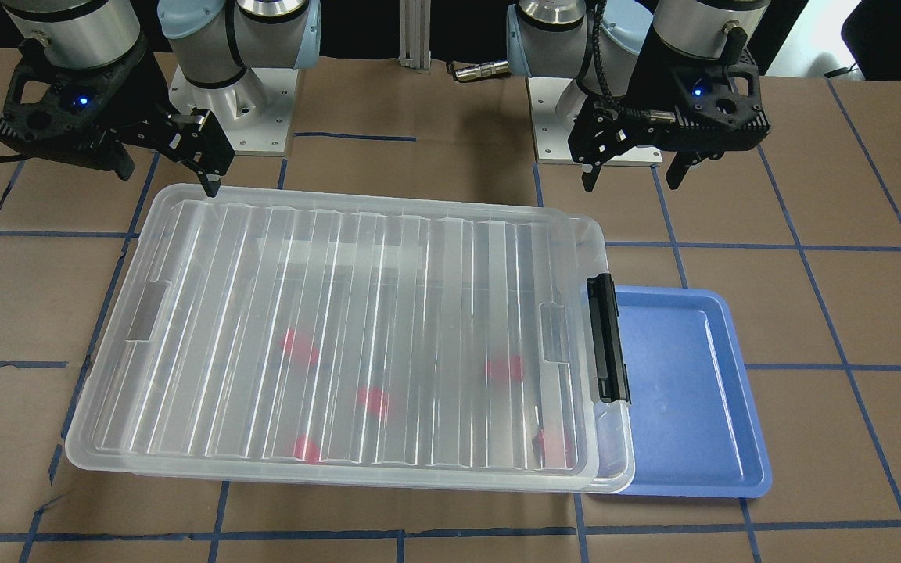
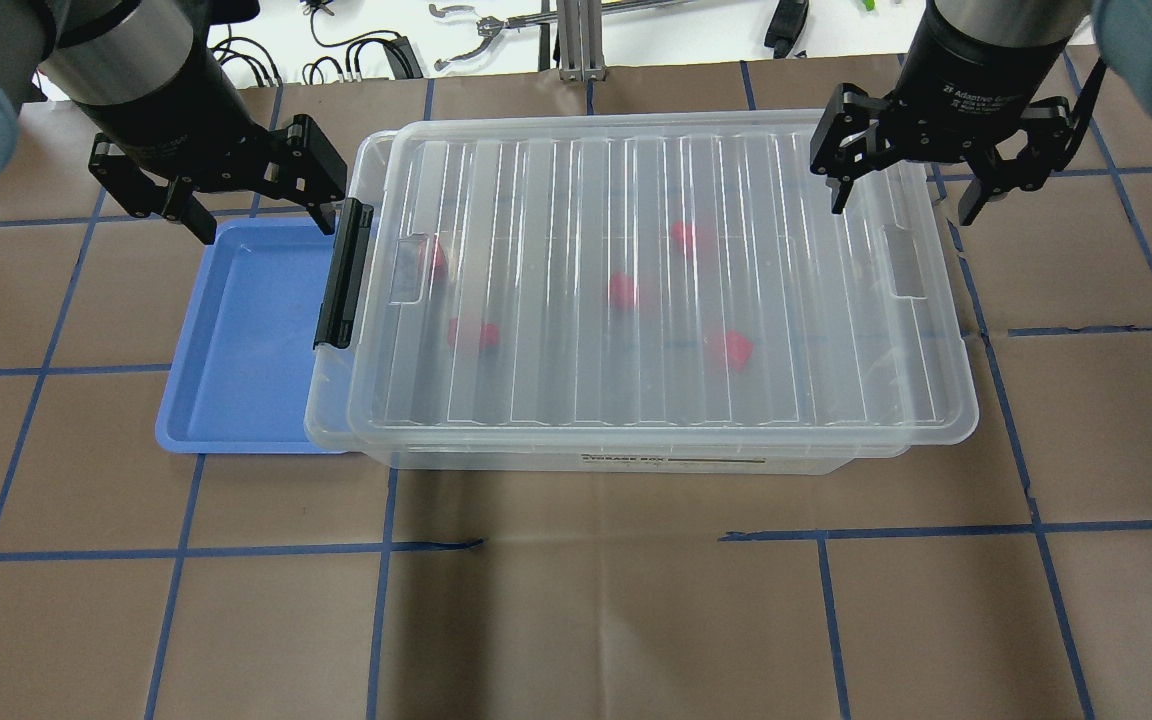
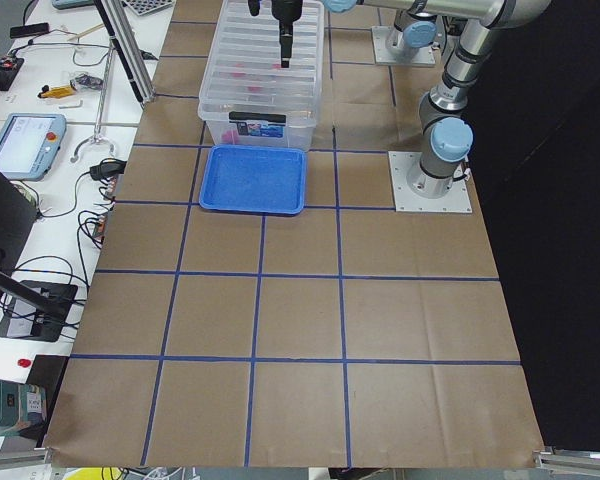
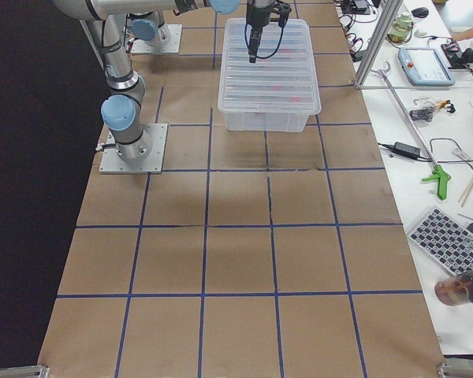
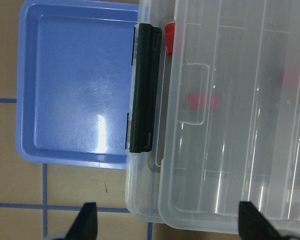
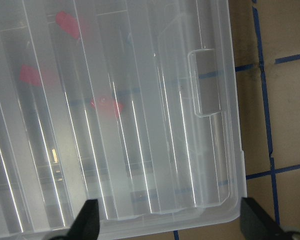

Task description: Place red block in blue tray from box

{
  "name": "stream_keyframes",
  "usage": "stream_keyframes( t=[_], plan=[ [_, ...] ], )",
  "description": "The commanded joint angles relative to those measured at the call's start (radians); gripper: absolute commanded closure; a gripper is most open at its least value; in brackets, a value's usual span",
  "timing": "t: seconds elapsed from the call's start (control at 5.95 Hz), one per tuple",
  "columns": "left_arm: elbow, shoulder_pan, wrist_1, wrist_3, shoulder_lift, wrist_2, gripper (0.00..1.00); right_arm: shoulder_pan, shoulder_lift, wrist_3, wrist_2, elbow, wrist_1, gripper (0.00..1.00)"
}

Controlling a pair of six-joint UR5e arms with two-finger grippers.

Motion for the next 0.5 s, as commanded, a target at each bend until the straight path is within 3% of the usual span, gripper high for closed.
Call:
stream_keyframes(
  t=[0.0, 0.34],
  plan=[
    [0.0, -0.001, 0.0, 0.0, -0.003, 0.002, 0.02, 0.0, 0.001, 0.0, -0.005, 0.002, 0.0, 0.0],
    [0.0, -0.001, 0.0, 0.001, 0.0, -0.001, 0.02, -0.003, 0.003, -0.001, -0.008, 0.003, -0.011, 0.0]
  ],
)
